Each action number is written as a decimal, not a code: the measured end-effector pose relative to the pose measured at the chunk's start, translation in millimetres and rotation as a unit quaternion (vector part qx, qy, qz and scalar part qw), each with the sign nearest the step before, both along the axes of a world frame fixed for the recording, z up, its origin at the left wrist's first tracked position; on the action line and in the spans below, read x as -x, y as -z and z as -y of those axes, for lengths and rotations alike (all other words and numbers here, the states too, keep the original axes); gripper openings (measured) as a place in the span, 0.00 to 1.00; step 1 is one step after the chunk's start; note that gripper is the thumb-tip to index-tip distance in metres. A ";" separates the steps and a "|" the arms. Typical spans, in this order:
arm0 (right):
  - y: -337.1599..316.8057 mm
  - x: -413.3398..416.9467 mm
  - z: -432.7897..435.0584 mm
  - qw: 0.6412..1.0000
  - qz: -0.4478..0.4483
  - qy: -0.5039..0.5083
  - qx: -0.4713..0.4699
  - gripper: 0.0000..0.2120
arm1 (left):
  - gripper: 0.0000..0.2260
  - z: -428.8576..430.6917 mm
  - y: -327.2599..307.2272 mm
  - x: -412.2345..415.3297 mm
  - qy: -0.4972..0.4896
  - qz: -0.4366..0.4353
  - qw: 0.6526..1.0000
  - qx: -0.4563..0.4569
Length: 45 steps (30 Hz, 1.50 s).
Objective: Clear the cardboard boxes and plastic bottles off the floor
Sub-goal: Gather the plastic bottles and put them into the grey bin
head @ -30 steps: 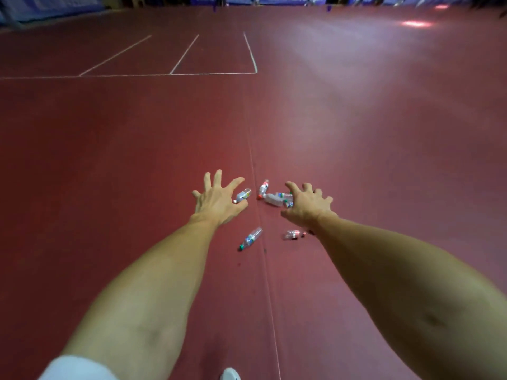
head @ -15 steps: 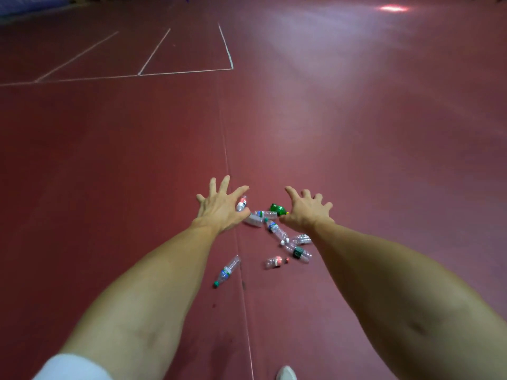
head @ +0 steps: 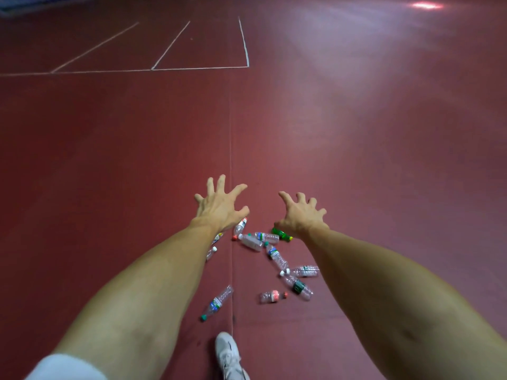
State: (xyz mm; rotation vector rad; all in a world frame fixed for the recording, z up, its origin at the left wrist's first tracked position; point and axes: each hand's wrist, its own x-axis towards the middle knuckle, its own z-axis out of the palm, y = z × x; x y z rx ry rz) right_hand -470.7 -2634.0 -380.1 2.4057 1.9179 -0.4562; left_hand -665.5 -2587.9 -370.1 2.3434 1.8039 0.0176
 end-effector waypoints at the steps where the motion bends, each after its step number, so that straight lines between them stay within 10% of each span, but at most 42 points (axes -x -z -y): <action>1: 2.7 -2.0 -14.8 1.000 0.002 -0.001 0.004 0.39 | 0.28 -14.2 3.9 -3.6 0.001 -0.001 1.000 0.003; 34: 58.0 -86.8 -412.9 0.994 0.010 -0.102 0.043 0.39 | 0.28 -355.3 77.1 -75.4 -0.126 0.029 0.990 0.047; 45: 356.7 -43.7 -490.6 0.984 0.028 -0.160 0.074 0.42 | 0.29 -407.9 386.1 -55.1 -0.141 0.068 0.983 0.092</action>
